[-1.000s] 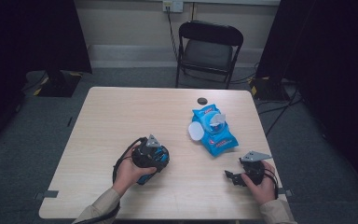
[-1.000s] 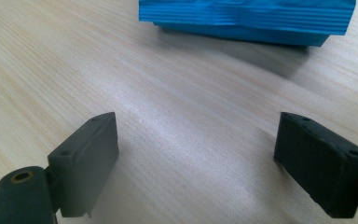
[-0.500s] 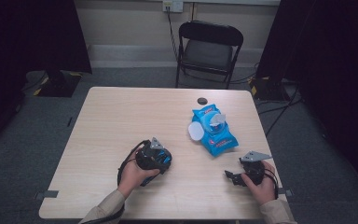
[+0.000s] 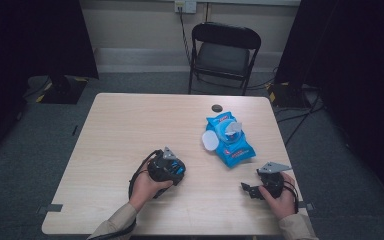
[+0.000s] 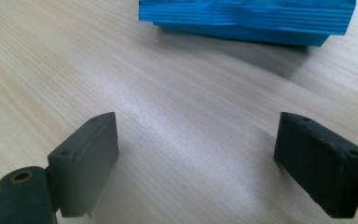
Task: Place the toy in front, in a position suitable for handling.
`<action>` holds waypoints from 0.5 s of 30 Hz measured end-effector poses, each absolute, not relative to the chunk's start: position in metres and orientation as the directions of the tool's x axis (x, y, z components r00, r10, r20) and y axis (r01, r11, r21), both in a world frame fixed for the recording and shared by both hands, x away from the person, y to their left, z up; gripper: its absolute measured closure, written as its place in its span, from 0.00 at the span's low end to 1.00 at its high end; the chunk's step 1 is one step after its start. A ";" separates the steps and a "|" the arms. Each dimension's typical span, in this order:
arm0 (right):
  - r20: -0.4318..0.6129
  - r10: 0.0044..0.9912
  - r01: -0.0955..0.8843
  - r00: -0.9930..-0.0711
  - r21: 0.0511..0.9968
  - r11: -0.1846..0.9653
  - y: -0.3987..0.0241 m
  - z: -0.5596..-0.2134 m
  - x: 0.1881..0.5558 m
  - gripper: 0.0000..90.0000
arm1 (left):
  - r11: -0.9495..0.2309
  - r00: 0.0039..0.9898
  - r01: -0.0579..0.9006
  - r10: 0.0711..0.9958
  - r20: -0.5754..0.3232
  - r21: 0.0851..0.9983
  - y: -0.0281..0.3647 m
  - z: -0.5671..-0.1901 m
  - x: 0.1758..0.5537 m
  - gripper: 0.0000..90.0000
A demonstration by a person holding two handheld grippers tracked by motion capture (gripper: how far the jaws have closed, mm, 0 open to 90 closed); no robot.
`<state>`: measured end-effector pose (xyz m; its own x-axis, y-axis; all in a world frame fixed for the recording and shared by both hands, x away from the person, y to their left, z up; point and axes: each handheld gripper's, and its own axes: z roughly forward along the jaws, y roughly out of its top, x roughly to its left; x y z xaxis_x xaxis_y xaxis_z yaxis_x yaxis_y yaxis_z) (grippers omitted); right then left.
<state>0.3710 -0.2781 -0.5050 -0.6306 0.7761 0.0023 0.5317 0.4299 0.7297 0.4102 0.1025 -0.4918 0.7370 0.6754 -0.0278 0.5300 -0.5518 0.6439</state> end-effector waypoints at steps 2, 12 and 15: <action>0.003 0.776 0.532 -0.631 0.730 0.430 -0.278 -0.505 0.371 0.14 | -0.552 0.737 0.530 0.675 -0.028 0.644 0.103 -0.492 0.410 0.28; 0.003 0.775 0.531 -0.632 0.730 0.431 -0.278 -0.505 0.371 0.14 | -0.552 0.742 0.524 0.670 -0.028 0.648 0.106 -0.487 0.409 0.17; 0.003 0.775 0.531 -0.632 0.730 0.431 -0.278 -0.505 0.371 0.14 | -0.543 0.740 0.517 0.672 -0.026 0.662 0.110 -0.481 0.407 0.17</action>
<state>0.3712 -0.2782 -0.5050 -0.6323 0.7747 0.0028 0.5308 0.4307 0.7299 0.4066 0.1098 -0.4813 0.7399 0.6723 -0.0262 0.5167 -0.5429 0.6620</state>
